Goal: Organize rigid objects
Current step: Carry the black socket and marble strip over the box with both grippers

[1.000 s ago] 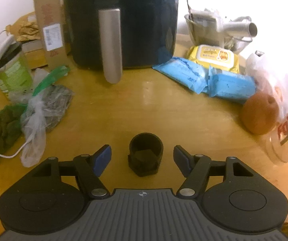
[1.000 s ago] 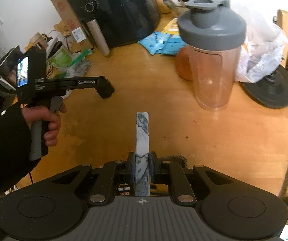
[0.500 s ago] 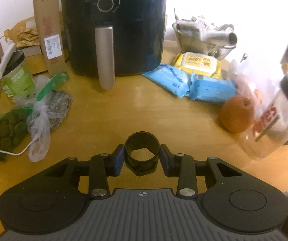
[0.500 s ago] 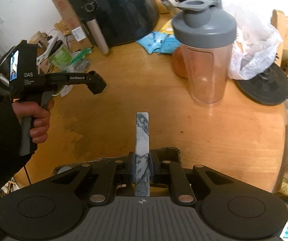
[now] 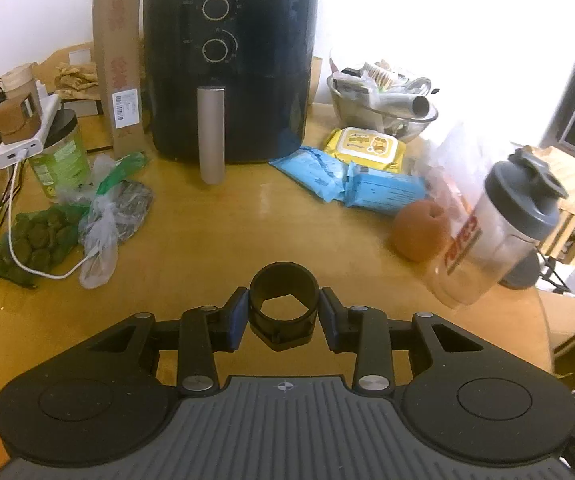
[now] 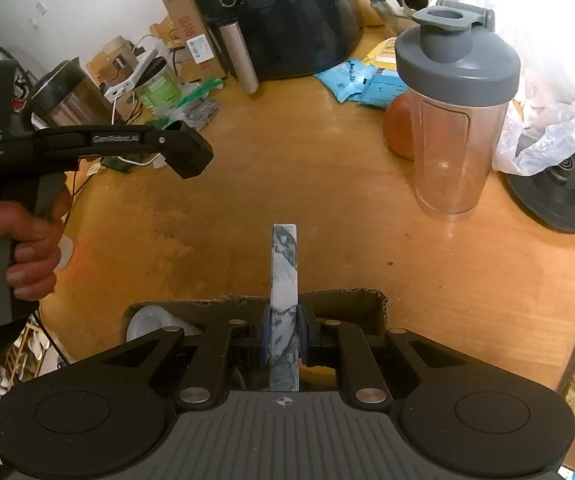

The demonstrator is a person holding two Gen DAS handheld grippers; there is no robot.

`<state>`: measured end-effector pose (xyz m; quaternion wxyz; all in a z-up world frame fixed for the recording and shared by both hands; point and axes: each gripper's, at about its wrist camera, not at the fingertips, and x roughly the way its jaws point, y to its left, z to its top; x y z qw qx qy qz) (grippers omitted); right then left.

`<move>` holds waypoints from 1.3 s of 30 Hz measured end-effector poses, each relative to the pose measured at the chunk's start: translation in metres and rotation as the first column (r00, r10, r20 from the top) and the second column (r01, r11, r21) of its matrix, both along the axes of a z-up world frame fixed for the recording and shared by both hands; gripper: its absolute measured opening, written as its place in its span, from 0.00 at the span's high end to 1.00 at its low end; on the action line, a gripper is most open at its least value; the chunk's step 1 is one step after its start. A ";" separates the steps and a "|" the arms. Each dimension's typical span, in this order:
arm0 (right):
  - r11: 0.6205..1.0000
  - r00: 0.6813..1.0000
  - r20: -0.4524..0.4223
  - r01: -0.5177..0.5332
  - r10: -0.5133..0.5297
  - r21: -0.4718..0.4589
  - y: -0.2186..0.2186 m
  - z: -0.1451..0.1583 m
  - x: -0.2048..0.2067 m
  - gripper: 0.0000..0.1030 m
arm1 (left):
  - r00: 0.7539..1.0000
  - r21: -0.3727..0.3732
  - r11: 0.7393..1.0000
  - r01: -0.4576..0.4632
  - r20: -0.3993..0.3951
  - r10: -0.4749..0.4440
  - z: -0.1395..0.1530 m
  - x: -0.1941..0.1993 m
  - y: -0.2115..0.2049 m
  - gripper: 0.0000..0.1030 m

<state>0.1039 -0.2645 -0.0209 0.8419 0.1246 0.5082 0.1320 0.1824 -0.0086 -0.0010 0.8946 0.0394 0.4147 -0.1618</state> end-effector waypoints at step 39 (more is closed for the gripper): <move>0.992 0.992 -0.002 -0.129 0.129 -0.012 -0.017 0.006 -0.037 0.18 | 0.998 -0.052 0.999 -0.002 -0.060 -0.001 0.021 -0.129 -0.018 0.64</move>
